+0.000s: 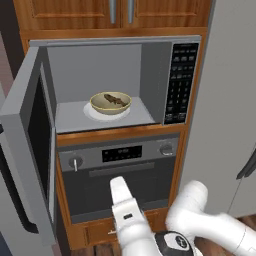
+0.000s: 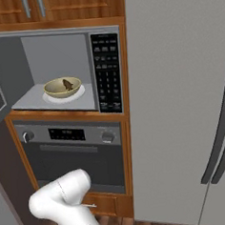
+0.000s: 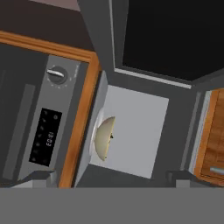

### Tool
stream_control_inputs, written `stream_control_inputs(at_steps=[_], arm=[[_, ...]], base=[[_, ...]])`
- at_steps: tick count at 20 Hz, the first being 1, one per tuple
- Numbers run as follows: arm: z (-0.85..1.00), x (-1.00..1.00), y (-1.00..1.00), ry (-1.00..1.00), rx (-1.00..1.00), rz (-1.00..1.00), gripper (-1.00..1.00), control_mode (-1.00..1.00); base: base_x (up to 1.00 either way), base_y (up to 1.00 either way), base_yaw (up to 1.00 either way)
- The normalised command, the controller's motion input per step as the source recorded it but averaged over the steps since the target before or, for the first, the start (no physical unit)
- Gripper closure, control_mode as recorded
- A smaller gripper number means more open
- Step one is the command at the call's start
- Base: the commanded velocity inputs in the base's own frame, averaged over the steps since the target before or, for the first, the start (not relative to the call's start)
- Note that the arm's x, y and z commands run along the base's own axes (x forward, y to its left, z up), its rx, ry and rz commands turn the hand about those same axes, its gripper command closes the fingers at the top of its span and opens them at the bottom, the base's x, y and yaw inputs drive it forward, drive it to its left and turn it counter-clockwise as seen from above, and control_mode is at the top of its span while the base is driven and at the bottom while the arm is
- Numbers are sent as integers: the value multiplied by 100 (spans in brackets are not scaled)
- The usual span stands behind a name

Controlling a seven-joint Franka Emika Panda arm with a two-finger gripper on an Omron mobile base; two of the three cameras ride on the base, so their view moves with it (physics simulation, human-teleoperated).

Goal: Remove the peach from the bowl and place it on the small plate. Then place the bowl with only the fish in the microwave, close the door, and press the start button to microwave the fish.

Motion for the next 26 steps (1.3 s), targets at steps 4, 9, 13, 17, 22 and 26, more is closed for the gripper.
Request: stream_control_inputs(at_steps=[4,9,13,17,22,26], arm=[[29,-100,77,-5,0,0,-100,-100],[30,-100,81,-4,0,0,-100,-100],[7,-100,87,-2,0,0,-100,-100],[-10,-37,100,6,-4,0,-100,-100],[-53,67,100,18,-3,-1,-100,-100],[-79,100,88,21,-2,0,-100,-100]], base=[[0,0,0],[0,0,0],[0,0,0],[0,0,0],[0,0,0],[0,0,0]])
